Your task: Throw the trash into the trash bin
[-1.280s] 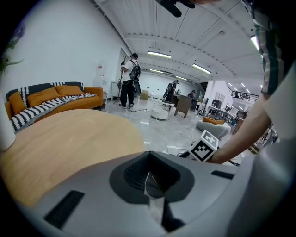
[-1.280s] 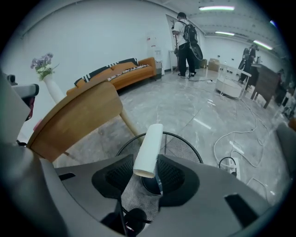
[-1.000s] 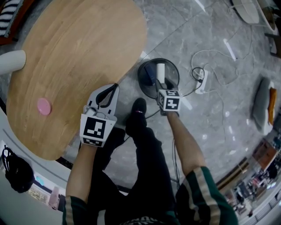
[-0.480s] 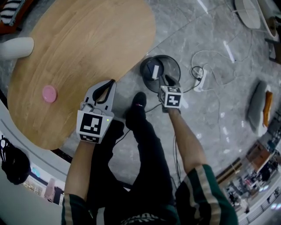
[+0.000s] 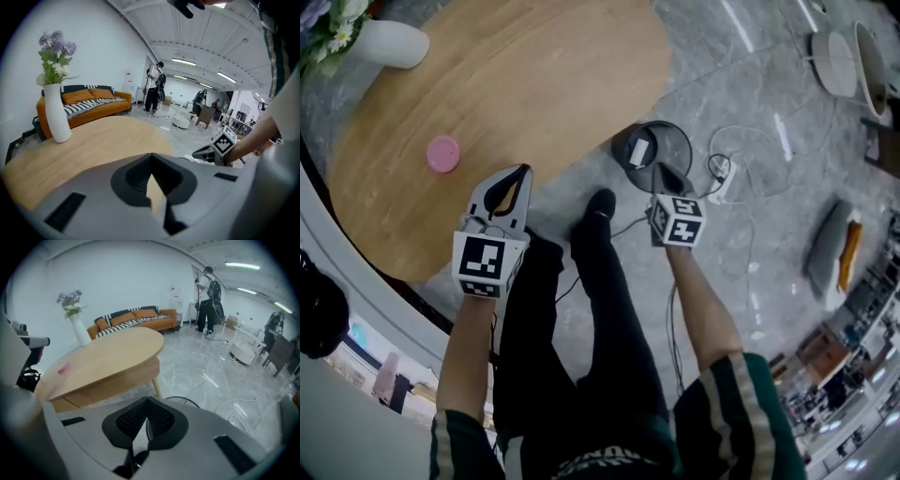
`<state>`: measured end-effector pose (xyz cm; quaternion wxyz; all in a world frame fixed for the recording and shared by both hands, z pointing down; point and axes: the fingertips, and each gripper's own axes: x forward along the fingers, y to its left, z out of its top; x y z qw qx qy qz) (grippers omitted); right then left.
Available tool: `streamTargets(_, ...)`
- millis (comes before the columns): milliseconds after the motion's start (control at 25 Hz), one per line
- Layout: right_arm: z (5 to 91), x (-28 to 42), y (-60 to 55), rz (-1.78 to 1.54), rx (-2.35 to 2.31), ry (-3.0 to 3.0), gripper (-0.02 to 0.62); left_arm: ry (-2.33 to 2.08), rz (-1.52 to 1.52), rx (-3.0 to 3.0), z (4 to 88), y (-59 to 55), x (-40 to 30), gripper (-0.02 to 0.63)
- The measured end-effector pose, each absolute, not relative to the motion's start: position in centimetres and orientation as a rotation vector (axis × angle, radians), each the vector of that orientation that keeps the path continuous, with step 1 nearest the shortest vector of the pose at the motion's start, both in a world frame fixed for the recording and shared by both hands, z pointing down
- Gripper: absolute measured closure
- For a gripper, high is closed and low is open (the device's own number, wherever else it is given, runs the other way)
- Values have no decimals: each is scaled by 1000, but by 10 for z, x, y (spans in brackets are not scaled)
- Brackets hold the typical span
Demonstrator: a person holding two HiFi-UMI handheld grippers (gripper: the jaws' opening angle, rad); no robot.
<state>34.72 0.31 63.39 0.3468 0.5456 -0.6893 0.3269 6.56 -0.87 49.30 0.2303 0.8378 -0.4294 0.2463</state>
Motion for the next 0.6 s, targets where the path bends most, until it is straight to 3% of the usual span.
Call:
streamTargets(320,517,213,-35,736,1387,-2164,594,-1341,614,2171,472,30,-15,606)
streamTargets(600,473,50,-48,534,1011,-2412,594,-1517,541,2030,463,62,-85,606)
